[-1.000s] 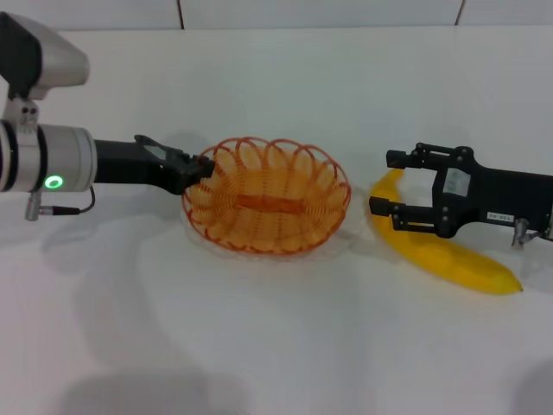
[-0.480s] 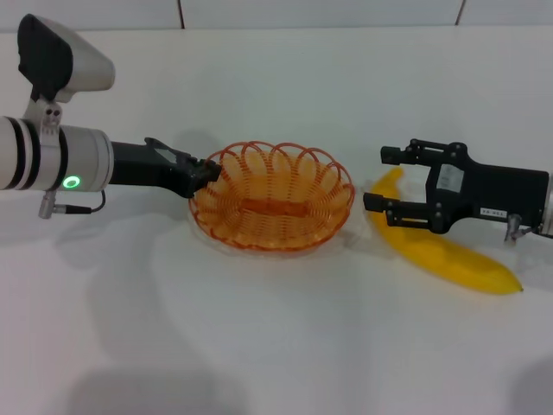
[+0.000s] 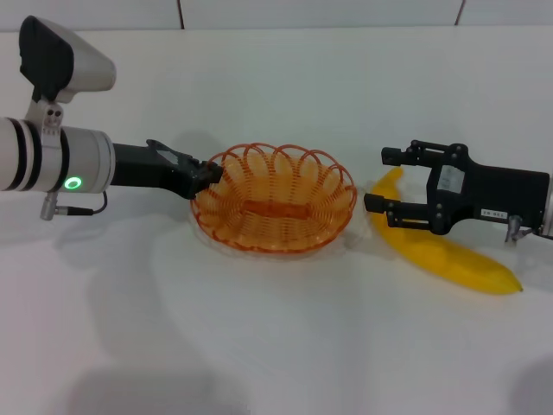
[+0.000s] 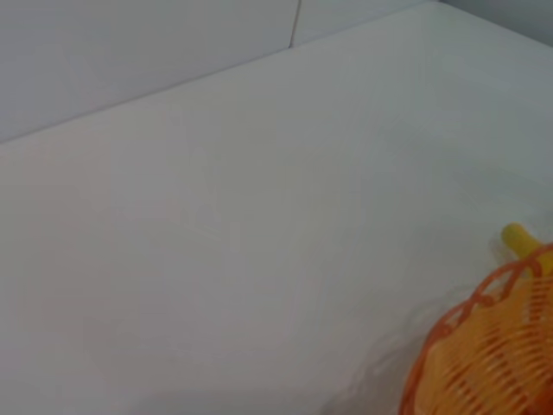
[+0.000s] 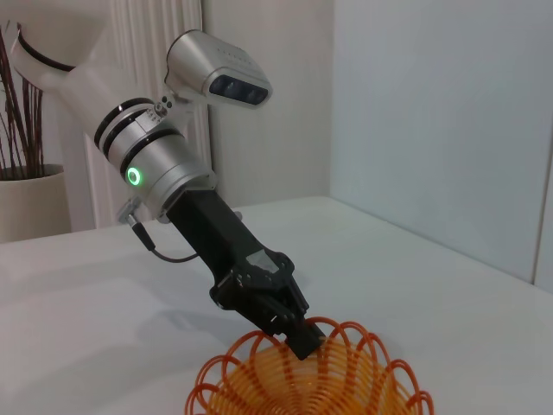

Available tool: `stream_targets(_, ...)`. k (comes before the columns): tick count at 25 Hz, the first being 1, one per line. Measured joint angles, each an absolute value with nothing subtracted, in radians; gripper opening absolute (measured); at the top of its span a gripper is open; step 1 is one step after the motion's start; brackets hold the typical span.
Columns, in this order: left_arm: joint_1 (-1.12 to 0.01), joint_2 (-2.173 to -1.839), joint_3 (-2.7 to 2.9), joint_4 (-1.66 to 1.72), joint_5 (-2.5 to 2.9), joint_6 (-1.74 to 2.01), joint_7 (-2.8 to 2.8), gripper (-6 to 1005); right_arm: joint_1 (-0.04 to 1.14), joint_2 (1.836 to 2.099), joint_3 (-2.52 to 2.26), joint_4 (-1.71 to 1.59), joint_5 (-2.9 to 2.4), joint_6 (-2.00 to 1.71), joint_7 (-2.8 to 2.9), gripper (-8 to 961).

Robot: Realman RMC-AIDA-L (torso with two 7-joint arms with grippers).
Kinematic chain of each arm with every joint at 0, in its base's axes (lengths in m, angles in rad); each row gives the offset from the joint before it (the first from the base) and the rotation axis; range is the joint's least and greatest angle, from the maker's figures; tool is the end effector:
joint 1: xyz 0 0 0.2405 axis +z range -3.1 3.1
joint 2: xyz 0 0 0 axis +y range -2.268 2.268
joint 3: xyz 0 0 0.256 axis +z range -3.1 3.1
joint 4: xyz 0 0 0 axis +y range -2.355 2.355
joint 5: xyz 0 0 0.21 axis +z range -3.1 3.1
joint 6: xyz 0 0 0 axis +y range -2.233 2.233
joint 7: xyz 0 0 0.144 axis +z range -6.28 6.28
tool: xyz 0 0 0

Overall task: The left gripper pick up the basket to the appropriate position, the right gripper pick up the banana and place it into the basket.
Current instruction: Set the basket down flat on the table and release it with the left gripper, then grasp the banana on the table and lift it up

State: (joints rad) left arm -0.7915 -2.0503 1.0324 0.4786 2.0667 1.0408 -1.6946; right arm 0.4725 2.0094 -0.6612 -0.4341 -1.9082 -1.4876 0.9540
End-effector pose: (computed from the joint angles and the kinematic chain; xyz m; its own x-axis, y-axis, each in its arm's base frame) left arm -0.2283 0.4058 -0.0538 0.8465 0.4862 0.2170 0.5315 -0.7960 -0.2898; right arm 0.3057 0.3109 -0.0016 0.8553 -0.1468 -0.4968 -0.3427 -0.8795 -0.3301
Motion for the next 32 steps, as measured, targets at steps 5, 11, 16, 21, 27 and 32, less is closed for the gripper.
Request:
stream_targets(5, -0.791, -2.050, 1.032, 0.479, 2.070, 1.042, -1.697, 187, 0.472, 2.009, -0.662, -0.434, -1.908, -1.488, 0.954, 755)
stream_targets(11, -0.787, -2.048, 1.032, 0.481, 2.067, 1.041, -1.700, 202, 0.471, 2.009, -0.661, -0.434, -1.908, -1.490, 0.954, 755)
stream_targets(16, -0.776, -2.048, 1.027, 0.511, 2.060, 1.041, -1.694, 214, 0.467, 2.008, -0.661, -0.434, -1.908, -1.491, 0.954, 755)
stream_targets(21, -0.690, -2.048, 1.077, 0.661, 1.982, 1.120, -1.669, 310, 0.464, 2.005, -0.661, -0.434, -1.908, -1.490, 0.955, 755)
stream_targets(27, -0.441, -2.048, 1.184, 0.917, 1.805, 1.219, -1.517, 492, 0.441, 2.001, -0.658, -0.436, -1.870, -1.490, 0.953, 755)
stream_targets(32, -0.239, -2.047, 1.234, 0.920, 1.575, 1.227, -1.174, 643, 0.417, 1.999, -0.658, -0.442, -1.843, -1.492, 0.953, 755)
